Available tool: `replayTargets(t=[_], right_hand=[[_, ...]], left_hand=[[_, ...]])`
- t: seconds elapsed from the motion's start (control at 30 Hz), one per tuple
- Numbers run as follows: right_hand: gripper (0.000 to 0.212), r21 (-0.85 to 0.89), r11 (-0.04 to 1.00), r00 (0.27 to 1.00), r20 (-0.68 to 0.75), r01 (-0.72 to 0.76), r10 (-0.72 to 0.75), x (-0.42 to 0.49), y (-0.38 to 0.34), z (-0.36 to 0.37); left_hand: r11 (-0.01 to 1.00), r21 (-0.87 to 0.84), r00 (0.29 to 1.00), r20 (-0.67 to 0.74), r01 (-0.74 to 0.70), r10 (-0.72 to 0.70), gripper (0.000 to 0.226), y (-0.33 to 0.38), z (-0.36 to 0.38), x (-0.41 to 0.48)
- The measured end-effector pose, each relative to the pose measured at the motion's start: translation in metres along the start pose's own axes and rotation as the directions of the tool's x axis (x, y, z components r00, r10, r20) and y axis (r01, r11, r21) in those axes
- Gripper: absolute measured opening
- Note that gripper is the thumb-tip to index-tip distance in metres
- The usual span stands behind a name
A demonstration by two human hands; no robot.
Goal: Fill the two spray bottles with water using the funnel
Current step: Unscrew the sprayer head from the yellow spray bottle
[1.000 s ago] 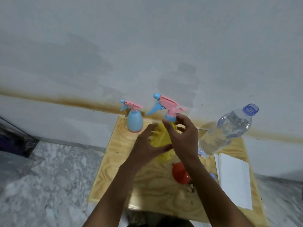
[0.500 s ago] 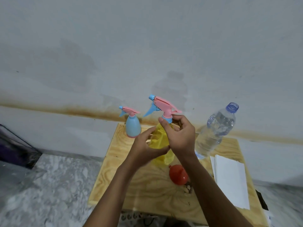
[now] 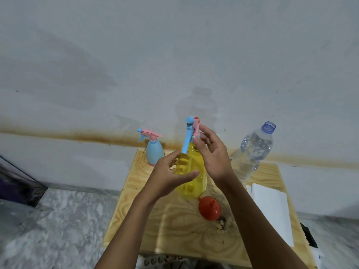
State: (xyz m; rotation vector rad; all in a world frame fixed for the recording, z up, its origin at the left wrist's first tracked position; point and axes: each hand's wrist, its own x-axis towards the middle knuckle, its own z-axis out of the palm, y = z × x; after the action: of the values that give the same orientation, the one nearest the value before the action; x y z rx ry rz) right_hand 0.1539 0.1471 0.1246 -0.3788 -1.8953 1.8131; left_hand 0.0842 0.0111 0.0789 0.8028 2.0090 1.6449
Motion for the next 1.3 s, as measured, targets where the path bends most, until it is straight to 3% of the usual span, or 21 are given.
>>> replayTargets(t=[0.1,0.2,0.33,0.53,0.7,0.9,1.07,1.3], right_hand=[[0.026,0.067,0.996,0.998,-0.023,-0.050,0.052,-0.001,0.002,0.002],[0.028,0.007,1.000,0.999,-0.053,-0.006,0.006,-0.004,0.001,0.006],[0.013,0.032,0.999,0.995,-0.091,-0.035,0.038,-0.005,0.005,0.010],[0.017,0.072,0.996,0.991,-0.117,-0.057,0.065,-0.008,0.006,0.015],[0.016,-0.081,0.996,0.983,-0.183,-0.027,0.011,-0.011,0.009,0.016],[0.028,-0.005,0.997,0.986,-0.152,-0.076,0.074,-0.016,0.011,0.014],[0.033,-0.160,0.986,0.982,-0.187,-0.044,0.014,-0.020,0.009,0.017],[0.031,-0.139,0.989,0.976,-0.217,-0.055,0.024,-0.024,0.013,0.018]], left_hand=[[1.000,-0.014,1.000,0.001,-0.003,0.003,0.051,0.000,0.001,-0.001],[1.000,-0.024,1.000,-0.017,-0.004,0.004,0.056,0.001,0.004,-0.004],[0.999,-0.032,0.999,-0.043,-0.011,0.009,0.057,0.002,0.007,-0.007],[1.000,0.003,0.996,-0.084,0.005,-0.005,0.054,0.001,0.011,-0.011],[1.000,0.029,0.993,-0.114,-0.002,0.006,0.060,-0.004,0.016,-0.012],[0.999,0.033,0.991,-0.127,-0.028,0.032,0.054,-0.009,0.017,-0.014],[0.999,0.029,0.990,-0.141,-0.015,0.019,0.062,-0.010,0.021,-0.018],[0.999,0.042,0.988,-0.154,0.008,-0.002,0.059,-0.022,0.019,-0.020]])
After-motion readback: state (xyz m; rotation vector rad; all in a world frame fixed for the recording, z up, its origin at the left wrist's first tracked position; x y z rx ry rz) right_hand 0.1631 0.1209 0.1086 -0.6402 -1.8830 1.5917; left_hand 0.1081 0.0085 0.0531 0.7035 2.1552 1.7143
